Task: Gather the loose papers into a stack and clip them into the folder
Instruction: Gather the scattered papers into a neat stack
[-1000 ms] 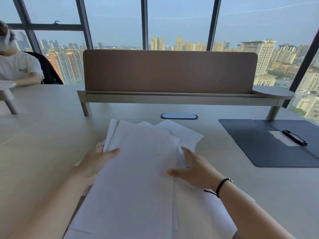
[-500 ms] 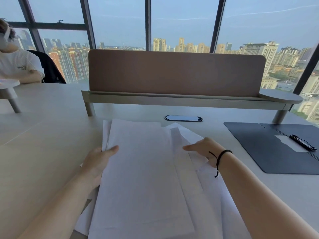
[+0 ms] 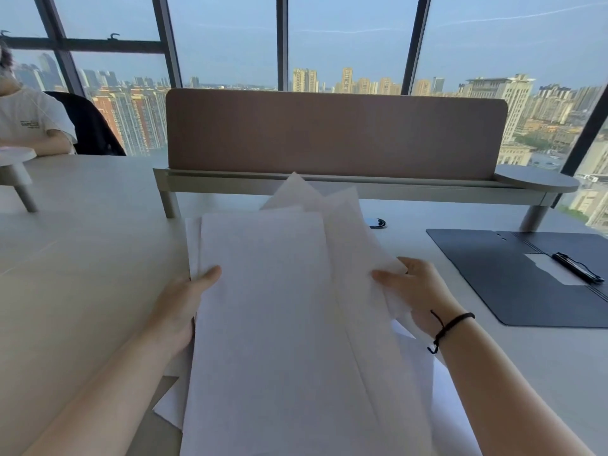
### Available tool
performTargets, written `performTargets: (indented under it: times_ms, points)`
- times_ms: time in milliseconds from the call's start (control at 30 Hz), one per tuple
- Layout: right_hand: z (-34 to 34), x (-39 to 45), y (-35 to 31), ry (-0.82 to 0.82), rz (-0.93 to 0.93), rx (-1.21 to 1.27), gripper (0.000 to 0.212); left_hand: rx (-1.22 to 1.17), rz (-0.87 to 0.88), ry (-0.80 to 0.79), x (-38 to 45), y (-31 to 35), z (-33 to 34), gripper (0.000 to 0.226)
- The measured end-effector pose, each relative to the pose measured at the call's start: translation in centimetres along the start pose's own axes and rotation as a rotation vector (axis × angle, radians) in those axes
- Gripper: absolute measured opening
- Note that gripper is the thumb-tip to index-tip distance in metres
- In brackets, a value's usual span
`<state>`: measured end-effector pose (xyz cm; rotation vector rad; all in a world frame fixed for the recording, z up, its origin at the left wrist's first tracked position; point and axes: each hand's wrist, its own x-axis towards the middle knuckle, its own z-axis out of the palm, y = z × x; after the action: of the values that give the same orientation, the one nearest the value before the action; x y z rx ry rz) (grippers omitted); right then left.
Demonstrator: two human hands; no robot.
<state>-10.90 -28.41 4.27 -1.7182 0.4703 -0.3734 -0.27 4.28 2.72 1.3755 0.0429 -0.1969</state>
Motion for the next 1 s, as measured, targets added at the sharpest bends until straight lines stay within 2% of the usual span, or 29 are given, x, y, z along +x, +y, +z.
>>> performTargets:
  times_ms: [100, 200, 400, 567, 633, 700, 800, 867, 933, 1000]
  points:
    - [-0.3, -0.3, 0.3, -0.075, 0.08, 0.363, 0.015, -0.128, -0.026, -0.026, 0.0, -0.1, 0.1, 0.032]
    - [0.3, -0.7, 0.3, -0.167, 0.07, 0.515, 0.021, -0.171, -0.021, -0.052, -0.5, -0.3, 0.7, 0.035]
    - [0.5, -1.7, 0.2, -0.405, 0.002, 0.382, 0.027, -0.077, 0.141, -0.067, -1.1, -0.6, 1.2, 0.029]
    - [-0.6, -2.0, 0.3, -0.534, 0.089, 0.272, 0.036, -0.027, 0.255, -0.017, -1.3, -0.1, 0.7, 0.021]
    - [-0.4, -2.4, 0.4, -0.605, 0.113, 0.248, 0.035, -0.016, 0.303, -0.003, -1.5, 0.1, 0.8, 0.025]
    - [-0.1, -2.6, 0.4, -0.649, 0.115, 0.214, 0.032, -0.023, 0.328, -0.007, -1.7, 0.1, 1.0, 0.041]
    - [0.3, -2.7, 0.3, -0.618, 0.079, 0.167, 0.025, -0.088, 0.245, 0.025, -1.4, 0.1, 0.6, 0.071]
    - [0.4, -2.6, 0.3, -0.596, 0.06, 0.159, 0.025, -0.09, 0.183, -0.042, -1.3, 0.2, 0.2, 0.065]
    - [0.3, -2.6, 0.2, -0.59, 0.051, 0.165, 0.025, -0.07, 0.076, -0.118, -1.6, 0.1, 0.1, 0.071]
    - [0.2, -2.5, 0.3, -0.599, 0.04, 0.171, 0.026, -0.058, -0.019, -0.168, -1.8, -0.1, 0.2, 0.058]
